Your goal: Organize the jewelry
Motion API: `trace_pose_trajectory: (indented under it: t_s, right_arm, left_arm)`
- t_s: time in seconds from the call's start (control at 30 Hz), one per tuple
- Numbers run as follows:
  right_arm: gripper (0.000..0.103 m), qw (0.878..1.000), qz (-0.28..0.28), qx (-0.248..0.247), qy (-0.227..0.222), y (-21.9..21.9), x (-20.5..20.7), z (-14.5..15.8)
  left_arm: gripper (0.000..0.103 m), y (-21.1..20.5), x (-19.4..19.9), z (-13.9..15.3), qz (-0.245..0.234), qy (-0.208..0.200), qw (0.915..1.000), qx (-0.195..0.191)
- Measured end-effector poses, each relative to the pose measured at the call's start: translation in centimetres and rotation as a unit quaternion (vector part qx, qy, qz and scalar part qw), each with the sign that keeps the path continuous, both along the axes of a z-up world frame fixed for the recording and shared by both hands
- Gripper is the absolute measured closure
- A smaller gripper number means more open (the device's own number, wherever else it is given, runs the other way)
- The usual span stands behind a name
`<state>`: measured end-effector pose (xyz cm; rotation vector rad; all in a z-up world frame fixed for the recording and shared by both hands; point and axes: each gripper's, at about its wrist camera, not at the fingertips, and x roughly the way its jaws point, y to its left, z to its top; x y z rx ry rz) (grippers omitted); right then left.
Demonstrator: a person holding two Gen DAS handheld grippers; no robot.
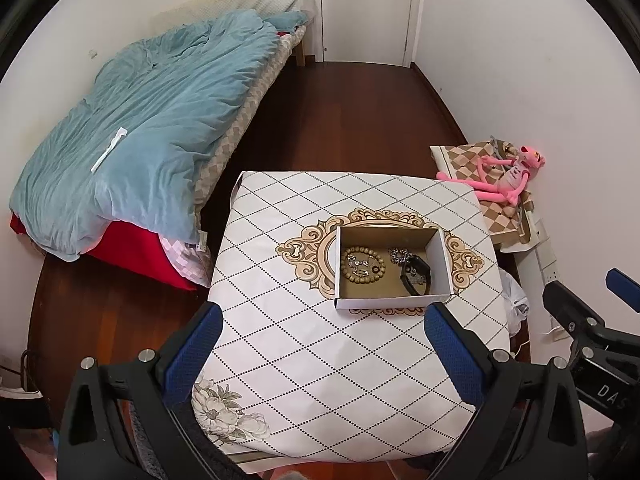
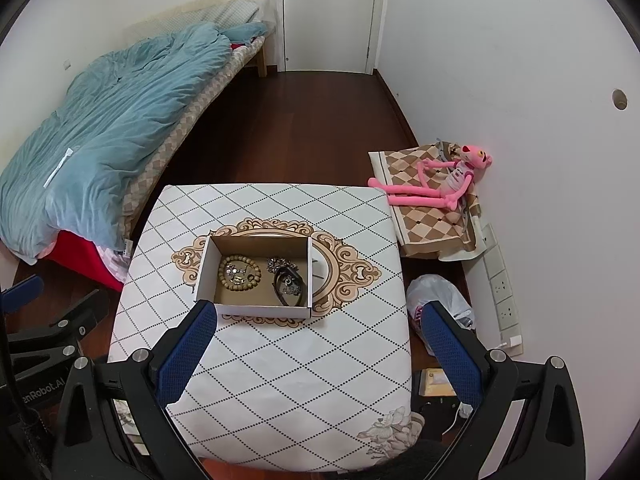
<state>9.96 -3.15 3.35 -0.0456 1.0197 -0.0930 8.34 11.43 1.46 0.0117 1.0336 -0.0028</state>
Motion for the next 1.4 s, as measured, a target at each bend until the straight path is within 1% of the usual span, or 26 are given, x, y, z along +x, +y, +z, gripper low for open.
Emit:
trace_pose_trajectory:
  t_s: [0.47,0.8,1.4]
  right_arm:
    - [0.0,1.0,0.002,0.002,0.007,-0.2,-0.15,-0.39]
    - [0.0,1.0,0.003,0.004,0.011,0.03,0.06,-0.51]
    - [0.0,1.0,0.006,0.003,0.017,0.1,0.08,-0.96]
  left_arm:
    - [0.0,0.22,-0.21,-0.32,0.0,-0.001,1.0,0.004]
    - [0.0,0.28,-0.41,-0.02,-0.002,-0.008,0.9999,0.01]
    - [0.0,0.18,-0.32,-0.35,0.003,-0.001,0.9999,0.011]
